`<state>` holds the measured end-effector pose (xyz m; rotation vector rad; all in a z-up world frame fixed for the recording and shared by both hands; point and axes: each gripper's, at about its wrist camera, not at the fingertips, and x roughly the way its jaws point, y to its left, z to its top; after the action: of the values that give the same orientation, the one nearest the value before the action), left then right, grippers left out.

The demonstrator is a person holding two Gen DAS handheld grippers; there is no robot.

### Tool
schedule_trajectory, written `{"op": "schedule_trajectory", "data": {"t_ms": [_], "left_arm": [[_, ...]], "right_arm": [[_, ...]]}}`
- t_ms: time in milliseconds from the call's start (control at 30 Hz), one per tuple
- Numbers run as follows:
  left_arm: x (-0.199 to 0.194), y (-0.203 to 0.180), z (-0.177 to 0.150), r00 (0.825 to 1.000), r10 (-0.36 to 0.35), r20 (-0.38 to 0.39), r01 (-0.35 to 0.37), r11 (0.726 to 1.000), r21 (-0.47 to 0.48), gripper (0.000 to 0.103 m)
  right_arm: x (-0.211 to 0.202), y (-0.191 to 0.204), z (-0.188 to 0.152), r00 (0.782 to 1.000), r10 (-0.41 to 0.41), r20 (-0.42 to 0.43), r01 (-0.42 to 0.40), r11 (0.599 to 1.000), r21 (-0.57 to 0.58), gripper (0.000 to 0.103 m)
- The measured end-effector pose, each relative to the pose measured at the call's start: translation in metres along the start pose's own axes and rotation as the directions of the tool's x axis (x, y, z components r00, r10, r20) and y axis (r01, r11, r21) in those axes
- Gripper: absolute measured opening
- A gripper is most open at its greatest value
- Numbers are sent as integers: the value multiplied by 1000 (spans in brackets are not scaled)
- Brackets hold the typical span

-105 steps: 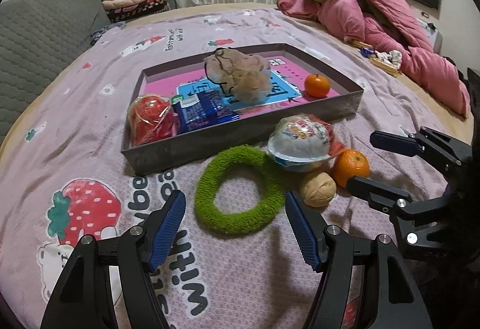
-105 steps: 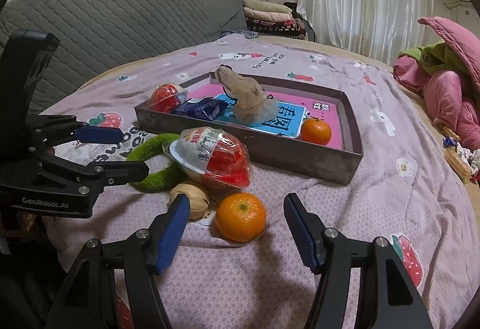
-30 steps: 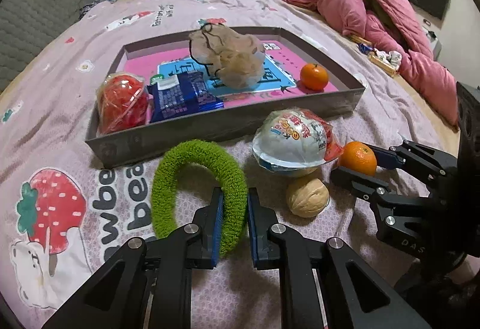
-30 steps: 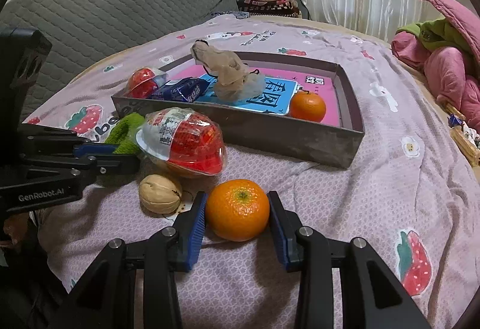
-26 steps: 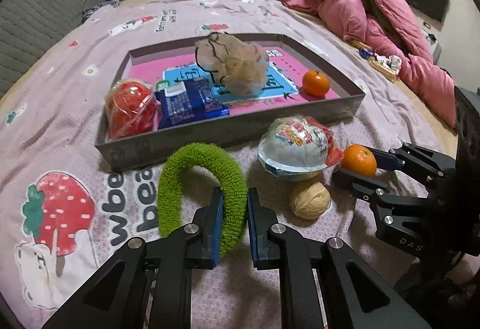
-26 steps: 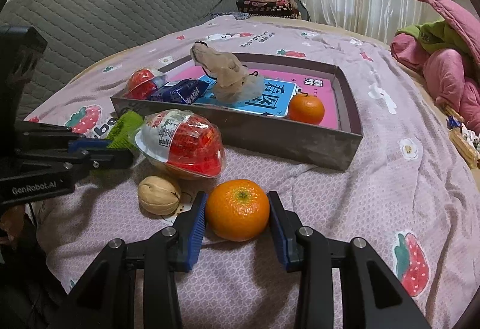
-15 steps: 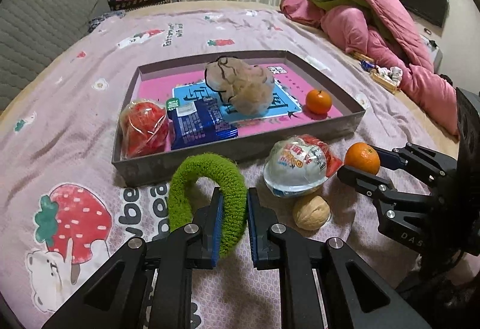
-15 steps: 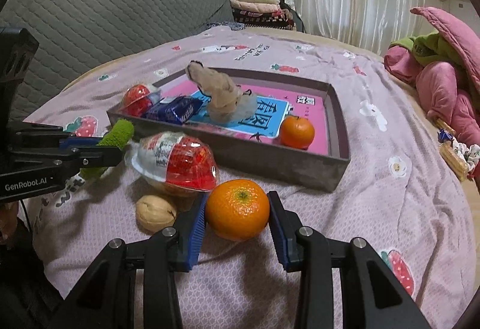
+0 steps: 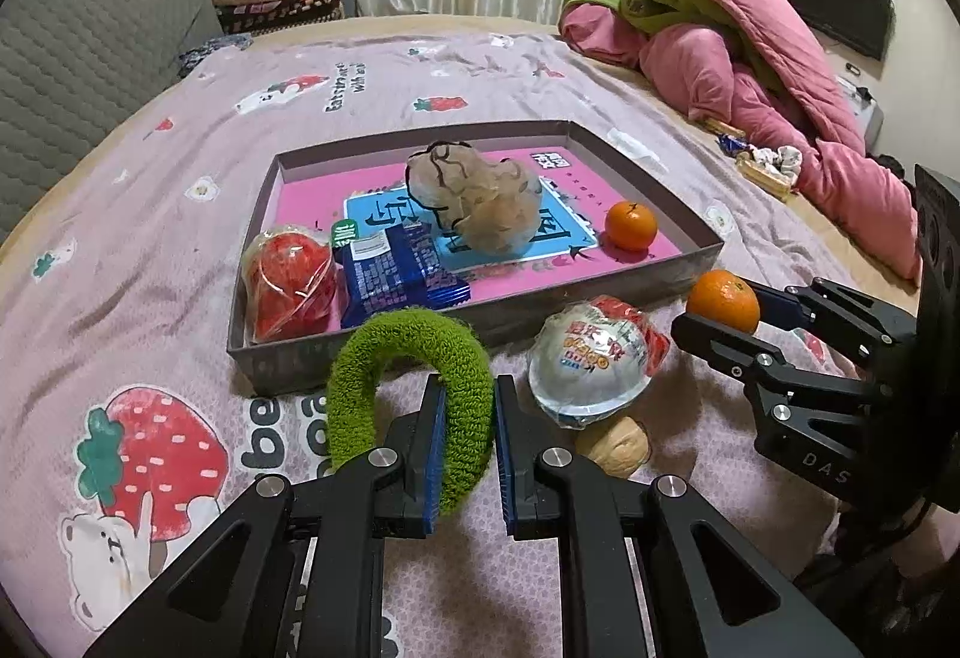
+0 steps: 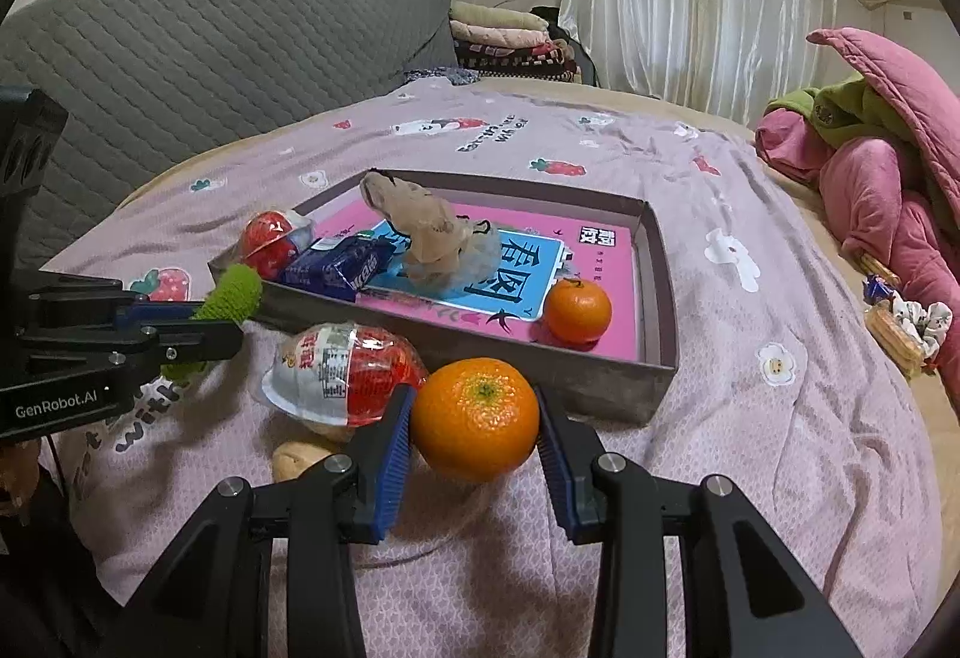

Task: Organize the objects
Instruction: 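Carry the green ring and orange over the tray with both grippers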

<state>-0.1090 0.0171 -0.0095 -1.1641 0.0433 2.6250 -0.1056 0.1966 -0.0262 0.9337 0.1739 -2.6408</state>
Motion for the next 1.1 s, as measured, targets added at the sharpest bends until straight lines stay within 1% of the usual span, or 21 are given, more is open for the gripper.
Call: {"op": "schedule_trajectory", "data": {"t_ms": [600, 1100], "left_arm": [[-5, -7, 13, 999, 5, 40, -5, 1000, -3, 15], [-13, -4, 30, 995, 25, 99, -21, 999, -41, 15]], "right_arm": [[-8, 7, 19, 998, -11, 69, 11, 1000, 3, 40], [-14, 10, 34, 991, -33, 126, 33, 999, 2, 40]]}}
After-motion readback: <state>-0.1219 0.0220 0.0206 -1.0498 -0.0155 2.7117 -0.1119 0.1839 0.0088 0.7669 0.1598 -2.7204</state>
